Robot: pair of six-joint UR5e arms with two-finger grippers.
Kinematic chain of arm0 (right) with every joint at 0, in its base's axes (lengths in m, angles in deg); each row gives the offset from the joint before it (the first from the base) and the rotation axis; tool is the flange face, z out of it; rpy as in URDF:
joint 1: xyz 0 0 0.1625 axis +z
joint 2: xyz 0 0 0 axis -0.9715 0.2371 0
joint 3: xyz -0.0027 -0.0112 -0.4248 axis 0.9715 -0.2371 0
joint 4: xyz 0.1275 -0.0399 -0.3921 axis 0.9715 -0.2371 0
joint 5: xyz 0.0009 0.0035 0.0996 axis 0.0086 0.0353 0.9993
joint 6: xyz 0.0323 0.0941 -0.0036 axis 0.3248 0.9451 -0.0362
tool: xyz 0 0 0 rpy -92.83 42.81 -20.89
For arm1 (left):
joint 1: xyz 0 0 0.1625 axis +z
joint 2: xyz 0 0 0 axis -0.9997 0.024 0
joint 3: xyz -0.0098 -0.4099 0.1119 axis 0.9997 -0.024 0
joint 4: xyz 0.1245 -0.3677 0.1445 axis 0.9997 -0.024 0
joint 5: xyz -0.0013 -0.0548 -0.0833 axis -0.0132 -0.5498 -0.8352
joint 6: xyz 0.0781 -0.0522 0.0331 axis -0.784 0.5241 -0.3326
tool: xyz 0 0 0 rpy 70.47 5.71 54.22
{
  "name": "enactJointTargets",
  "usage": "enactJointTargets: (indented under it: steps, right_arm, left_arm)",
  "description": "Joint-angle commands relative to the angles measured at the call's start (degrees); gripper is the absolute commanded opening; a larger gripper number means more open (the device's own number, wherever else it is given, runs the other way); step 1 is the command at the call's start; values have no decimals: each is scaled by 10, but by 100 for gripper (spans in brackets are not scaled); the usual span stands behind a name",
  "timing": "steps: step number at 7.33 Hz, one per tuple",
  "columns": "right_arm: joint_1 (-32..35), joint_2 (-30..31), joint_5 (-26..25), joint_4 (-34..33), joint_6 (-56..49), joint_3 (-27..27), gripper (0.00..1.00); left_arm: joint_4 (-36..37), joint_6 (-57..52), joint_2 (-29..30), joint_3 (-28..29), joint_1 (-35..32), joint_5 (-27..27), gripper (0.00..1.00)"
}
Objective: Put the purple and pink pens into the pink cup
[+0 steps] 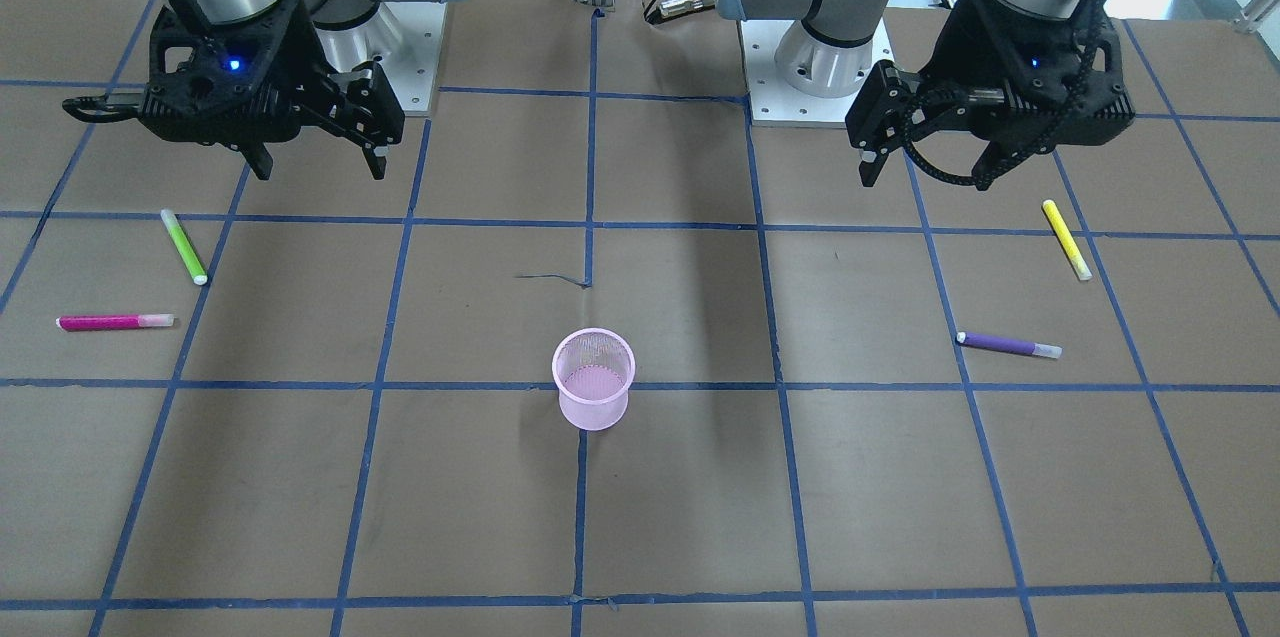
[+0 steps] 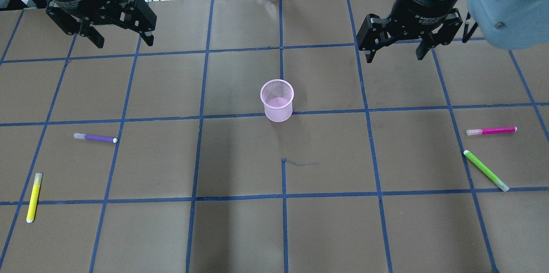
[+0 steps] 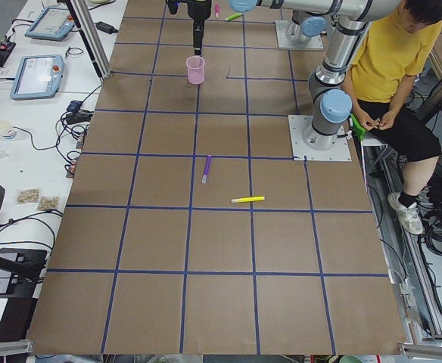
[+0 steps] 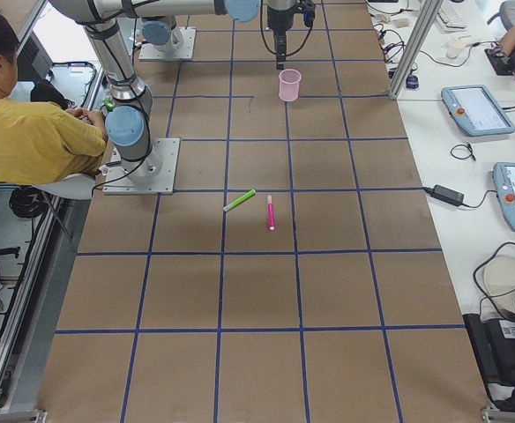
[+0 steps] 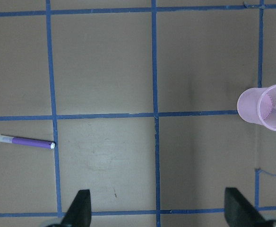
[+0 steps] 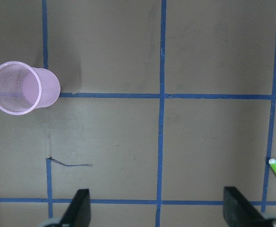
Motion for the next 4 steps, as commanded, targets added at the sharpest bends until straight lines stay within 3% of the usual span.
enactJointTargets:
  steps: [1,4]
  right_arm:
    - [0,0,-1,0,0,0,100]
    - [0,1,0,0,-1,-2,100]
  left_arm:
    - [0,0,0,0,0,0,100]
    - [-1,-10,-3,-7,0,6,100]
